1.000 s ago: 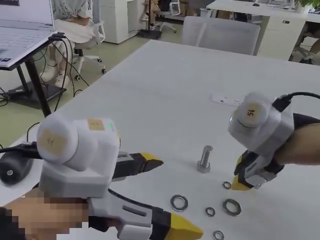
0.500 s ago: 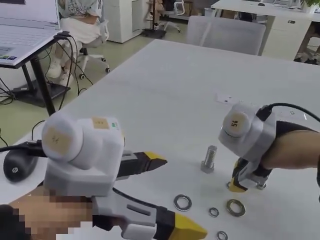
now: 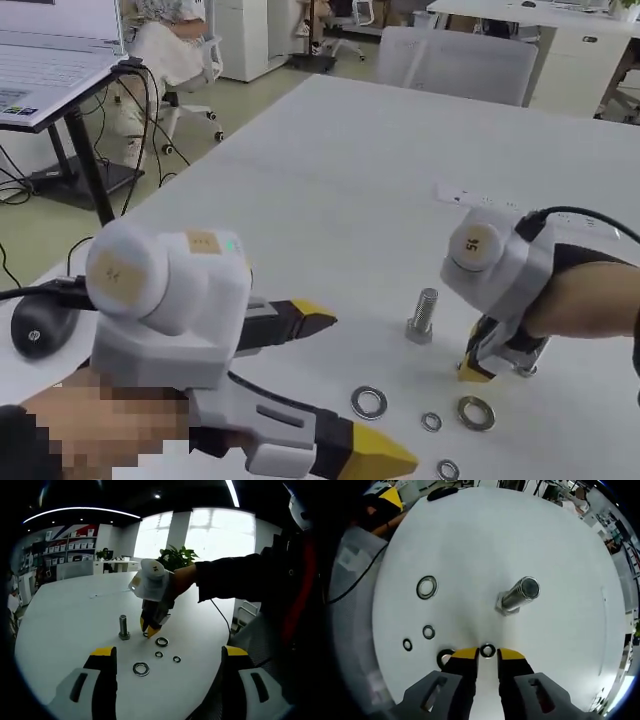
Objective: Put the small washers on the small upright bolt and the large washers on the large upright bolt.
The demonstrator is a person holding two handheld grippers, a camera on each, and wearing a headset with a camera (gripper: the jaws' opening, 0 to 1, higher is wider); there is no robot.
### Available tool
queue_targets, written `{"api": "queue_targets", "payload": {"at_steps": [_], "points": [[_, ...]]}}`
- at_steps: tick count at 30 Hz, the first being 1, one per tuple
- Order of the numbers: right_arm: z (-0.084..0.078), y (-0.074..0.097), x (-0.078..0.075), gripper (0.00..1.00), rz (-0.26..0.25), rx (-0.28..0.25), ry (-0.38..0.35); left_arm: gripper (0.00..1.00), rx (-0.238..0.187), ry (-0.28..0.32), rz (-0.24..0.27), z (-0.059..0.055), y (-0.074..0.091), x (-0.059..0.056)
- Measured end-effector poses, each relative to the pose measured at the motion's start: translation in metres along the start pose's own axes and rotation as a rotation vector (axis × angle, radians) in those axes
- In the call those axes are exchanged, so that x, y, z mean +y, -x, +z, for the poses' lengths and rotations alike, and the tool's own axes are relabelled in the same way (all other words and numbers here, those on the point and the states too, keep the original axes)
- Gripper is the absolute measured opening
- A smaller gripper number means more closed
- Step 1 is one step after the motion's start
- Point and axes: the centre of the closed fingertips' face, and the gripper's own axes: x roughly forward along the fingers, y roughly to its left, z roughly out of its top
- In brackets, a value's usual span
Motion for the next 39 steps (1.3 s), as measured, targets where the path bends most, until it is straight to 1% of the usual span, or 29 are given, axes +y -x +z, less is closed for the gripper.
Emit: {"api": "queue_targets", "payload": {"at_steps": [7,9,12,14,21,23,24,25,30,39], "points": [[-0.0006,0.0005,0.0023,0.16,0.016,-0.008,-0.026,0.86,0.0,0.001,0.001,0.0001,0.0001,-0.0002],[-0.002,0.0005,0.0034,0.16,0.029,-0.011,-0.041,0.86,0.001,0.001,0.001,-0.0001,0.0001,-0.0001],[-0.0034,0.0014,0.0064,0.16,0.035,-0.014,-0.032,0.86,0.003,0.0,0.001,-0.0006,-0.0002,-0.0003],[-0.0033,0.0017,0.0069,0.16,0.031,-0.017,-0.02,0.86,0.003,0.001,0.001,-0.0006,-0.0003,-0.0002],[-0.003,0.0016,0.0064,0.15,0.028,-0.032,-0.033,0.86,0.006,0.0,0.003,-0.0016,-0.0006,0.0],[-0.0029,0.0015,0.0062,0.15,0.026,-0.034,-0.031,0.86,0.005,0.001,0.003,-0.0014,-0.0008,-0.0003],[-0.0027,0.0014,0.008,0.14,0.035,-0.036,-0.027,0.86,0.007,0.0,0.003,-0.0017,-0.0009,-0.0003],[-0.0031,0.0014,0.0071,0.14,0.027,-0.037,-0.026,0.86,0.009,0.0,0.002,-0.002,-0.0011,-0.0005],[-0.0027,0.0008,0.0067,0.14,0.028,-0.047,-0.03,0.86,0.014,0.001,-0.003,-0.0024,-0.0019,-0.0009],[-0.0012,0.0009,0.0055,0.14,0.018,-0.052,-0.019,0.86,0.016,0.001,-0.004,-0.002,-0.0023,-0.0004]]}}
